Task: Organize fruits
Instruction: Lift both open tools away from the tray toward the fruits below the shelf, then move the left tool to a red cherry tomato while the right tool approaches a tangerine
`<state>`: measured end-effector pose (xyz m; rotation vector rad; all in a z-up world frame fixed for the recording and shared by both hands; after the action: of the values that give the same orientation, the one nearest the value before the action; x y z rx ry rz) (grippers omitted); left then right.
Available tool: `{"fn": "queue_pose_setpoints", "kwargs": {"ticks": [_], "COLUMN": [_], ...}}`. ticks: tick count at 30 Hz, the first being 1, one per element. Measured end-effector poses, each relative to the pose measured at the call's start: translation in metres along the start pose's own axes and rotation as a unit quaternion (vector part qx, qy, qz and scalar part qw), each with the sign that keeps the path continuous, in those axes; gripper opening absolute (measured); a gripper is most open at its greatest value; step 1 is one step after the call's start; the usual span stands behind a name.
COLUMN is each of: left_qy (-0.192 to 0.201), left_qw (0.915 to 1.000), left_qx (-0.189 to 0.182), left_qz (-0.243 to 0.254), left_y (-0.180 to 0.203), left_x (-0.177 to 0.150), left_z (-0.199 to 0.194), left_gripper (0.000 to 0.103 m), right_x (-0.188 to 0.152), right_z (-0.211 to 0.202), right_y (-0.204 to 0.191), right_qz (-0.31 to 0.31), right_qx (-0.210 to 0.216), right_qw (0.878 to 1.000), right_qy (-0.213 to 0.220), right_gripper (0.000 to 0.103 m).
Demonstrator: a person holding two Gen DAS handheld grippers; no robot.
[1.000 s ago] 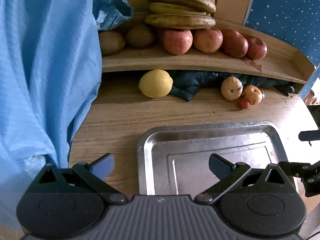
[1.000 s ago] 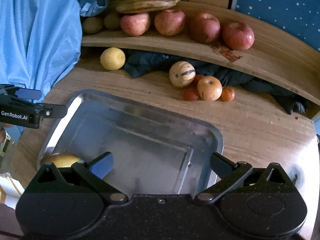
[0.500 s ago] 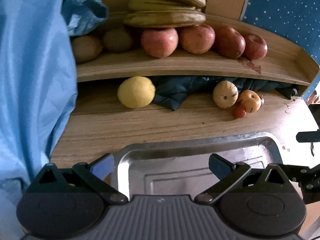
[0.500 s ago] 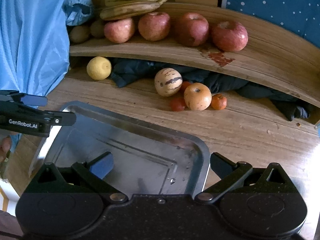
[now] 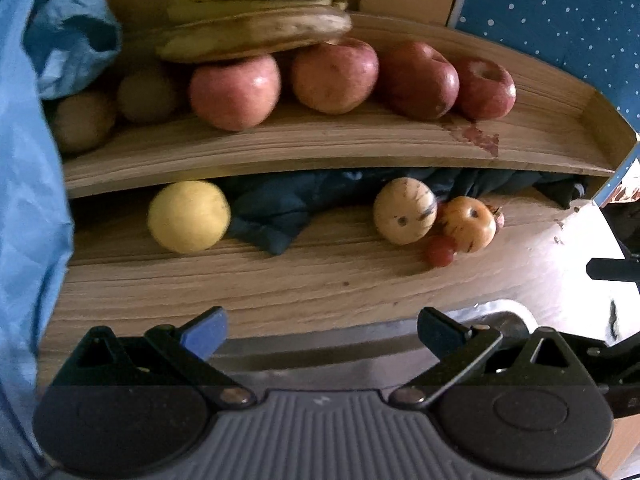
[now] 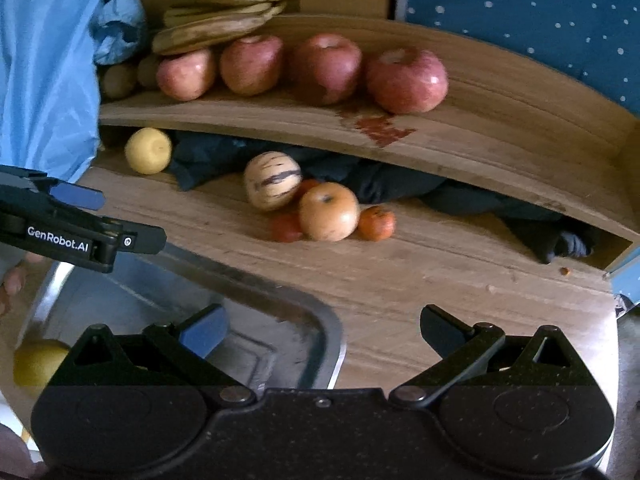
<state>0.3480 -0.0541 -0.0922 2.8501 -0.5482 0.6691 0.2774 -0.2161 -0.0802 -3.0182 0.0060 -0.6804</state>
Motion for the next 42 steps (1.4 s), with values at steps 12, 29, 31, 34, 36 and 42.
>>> {"fn": "queue_pose_setpoints", "kwargs": {"ticks": [12, 29, 31, 34, 36, 42], "left_qy": [-0.003, -0.006, -0.004, 0.005, 0.006, 0.002], "left_qw": [0.9996, 0.9981, 0.9977, 0.997, 0.9965, 0.9962], "left_qx": [-0.019, -0.01, -0.011, -0.012, -0.014, -0.028], "left_qz": [0.019, 0.061, 0.067, 0.076, 0.082, 0.083], "left_y": [0.035, 0.061, 0.063, 0.069, 0.073, 0.081], "left_x": [0.024, 0.034, 0.033, 0.034, 0.034, 0.032], "left_z": [0.028, 0.054, 0.054, 0.056, 0.056, 0.059], "left_gripper": [0.103, 0.103, 0.102, 0.099, 0.095, 0.082], "right_x": [0.015, 0.031, 0.033, 0.035, 0.037, 0.039], "right_z": [0.017, 0.052, 0.055, 0.059, 0.061, 0.064], "right_y": [0.035, 0.058, 0.058, 0.058, 0.058, 0.055], "right_qz": [-0.044, -0.125, -0.131, -0.136, -0.136, -0.136], "right_qx": [-0.048, -0.012, -0.007, -0.003, 0.003, 0.024], "right_qw": [0.997, 0.991, 0.991, 0.99, 0.99, 0.99], "right_qy": [0.039, 0.038, 0.037, 0.033, 0.032, 0.027], "right_gripper": [0.101, 0.091, 0.088, 0.085, 0.083, 0.076]}}
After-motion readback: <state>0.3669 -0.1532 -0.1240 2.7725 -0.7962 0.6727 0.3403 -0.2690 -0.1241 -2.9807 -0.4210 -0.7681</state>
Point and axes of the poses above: each gripper's, at about its wrist camera, not at the fingertips, and z roughly the way its jaws point, y to its right, x to its top, the point moved 4 cm from there along z, roughly the way its jaws point, and after that the axes turned 10 degrees about z, right-handed, at the moved point
